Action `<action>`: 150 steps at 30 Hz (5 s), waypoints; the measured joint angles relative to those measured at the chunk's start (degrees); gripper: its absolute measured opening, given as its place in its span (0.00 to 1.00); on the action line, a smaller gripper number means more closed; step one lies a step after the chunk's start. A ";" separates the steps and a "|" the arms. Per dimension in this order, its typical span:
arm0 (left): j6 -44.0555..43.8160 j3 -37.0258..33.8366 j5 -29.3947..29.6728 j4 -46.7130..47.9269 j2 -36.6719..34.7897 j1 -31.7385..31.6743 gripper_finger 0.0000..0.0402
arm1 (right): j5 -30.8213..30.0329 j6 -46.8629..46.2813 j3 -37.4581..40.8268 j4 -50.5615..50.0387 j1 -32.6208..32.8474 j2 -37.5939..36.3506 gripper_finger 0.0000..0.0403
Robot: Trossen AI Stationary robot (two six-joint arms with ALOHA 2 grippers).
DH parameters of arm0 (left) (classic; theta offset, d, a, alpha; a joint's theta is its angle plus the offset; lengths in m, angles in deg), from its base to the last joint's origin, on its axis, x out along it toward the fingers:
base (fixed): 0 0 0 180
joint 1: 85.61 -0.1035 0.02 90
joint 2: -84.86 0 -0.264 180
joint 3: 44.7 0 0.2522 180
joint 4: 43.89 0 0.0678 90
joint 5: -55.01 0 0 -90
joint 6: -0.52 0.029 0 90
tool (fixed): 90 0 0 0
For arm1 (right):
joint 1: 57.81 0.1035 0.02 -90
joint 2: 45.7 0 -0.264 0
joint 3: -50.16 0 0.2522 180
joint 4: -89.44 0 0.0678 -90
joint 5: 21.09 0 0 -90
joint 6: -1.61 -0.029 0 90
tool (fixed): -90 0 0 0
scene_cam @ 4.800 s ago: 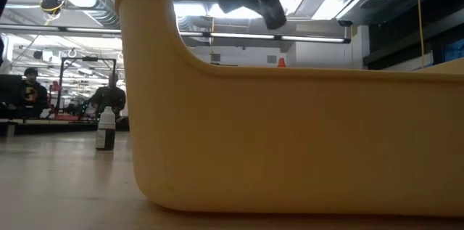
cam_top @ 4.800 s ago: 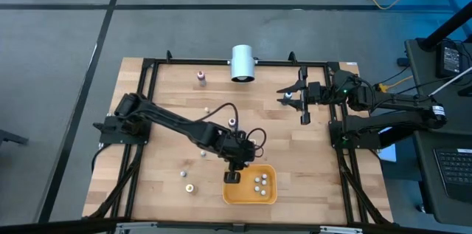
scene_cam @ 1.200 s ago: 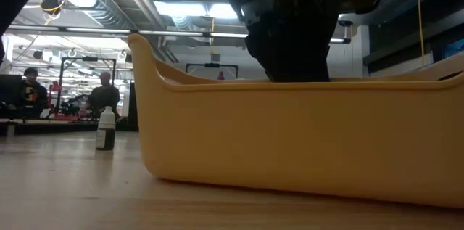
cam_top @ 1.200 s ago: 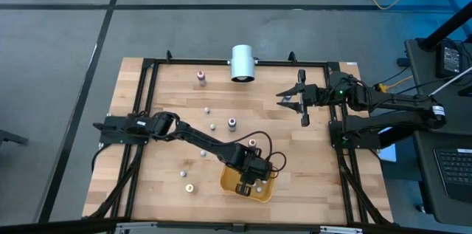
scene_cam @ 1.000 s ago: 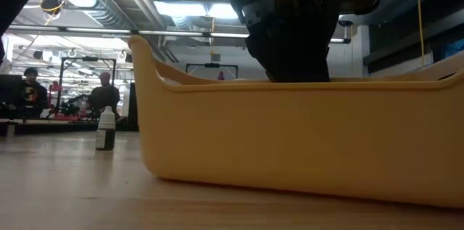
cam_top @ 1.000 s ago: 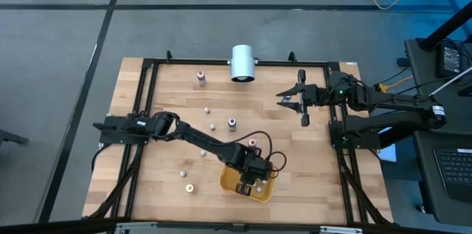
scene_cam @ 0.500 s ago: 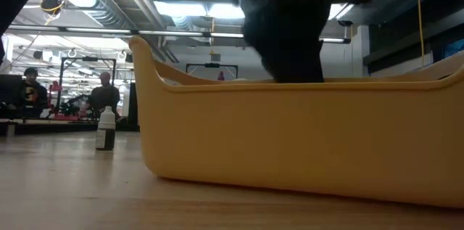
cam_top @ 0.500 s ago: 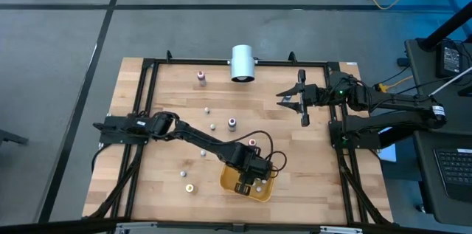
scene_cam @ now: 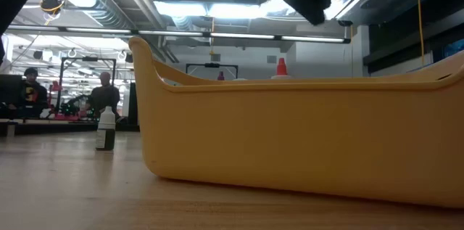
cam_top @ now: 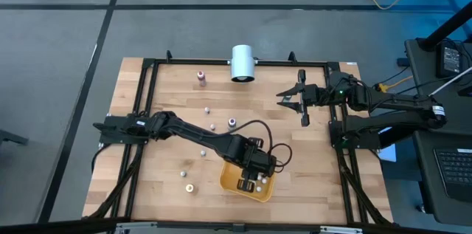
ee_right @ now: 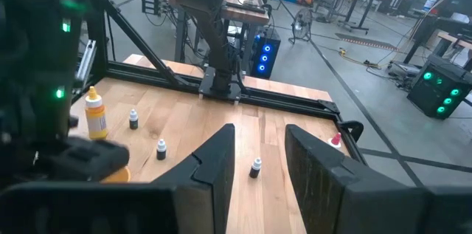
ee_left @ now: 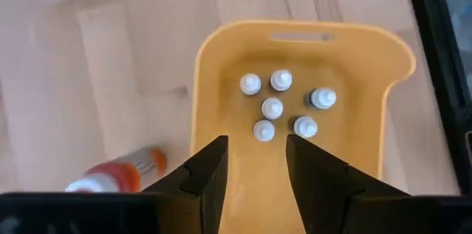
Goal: Pick & Place food coloring
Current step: Put the small green food coloring bottle into the yellow container
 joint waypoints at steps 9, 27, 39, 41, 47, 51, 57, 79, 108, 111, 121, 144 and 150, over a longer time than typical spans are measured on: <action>-1.37 -0.48 4.03 7.55 -3.97 -0.13 0.33 | 0.01 0.00 0.00 -0.10 -0.02 0.00 0.30; 3.67 -10.42 6.32 13.14 -17.44 -4.31 0.34 | -0.01 -0.01 -0.02 -2.24 -0.02 -0.02 0.30; -15.68 -51.97 7.11 -2.33 -49.86 -2.12 0.32 | -0.01 0.00 -0.01 -2.84 -0.01 0.00 0.30; -19.01 -54.92 7.86 -1.89 -52.13 -0.19 0.32 | -0.01 0.00 -0.01 -2.84 -0.01 -0.01 0.30; -27.60 -60.64 10.95 -2.04 -56.23 6.55 0.32 | 0.00 -0.01 -0.01 -2.84 0.00 0.00 0.30; -34.03 -64.26 11.64 -2.13 -56.78 11.14 0.32 | -0.01 0.00 0.00 -2.89 0.00 -0.02 0.30; -40.88 -69.55 13.00 -5.98 -56.76 18.90 0.32 | -0.01 0.01 -0.02 -2.91 0.00 0.00 0.30; -49.90 -84.20 10.29 -21.05 -56.72 27.91 0.45 | 0.00 -0.01 0.00 -2.93 0.00 -0.01 0.30; -44.26 -87.43 10.23 -29.14 -49.15 27.89 0.51 | -0.01 0.00 0.00 -2.93 0.00 -0.01 0.30; -43.62 -87.43 10.27 -30.85 -48.01 27.89 0.51 | 0.00 -0.01 0.00 -2.95 -0.01 -0.01 0.30; -42.92 -87.43 10.25 -33.36 -44.61 27.68 0.49 | 0.00 0.00 0.00 -2.95 0.00 -0.02 0.30; -42.76 -87.43 8.78 -33.15 -44.70 25.71 0.18 | 0.01 -0.01 0.00 -2.95 -0.02 -0.02 0.30; -42.75 -87.43 8.16 -33.17 -44.72 25.71 0.19 | 0.01 -0.01 0.00 -2.95 0.00 -0.02 0.30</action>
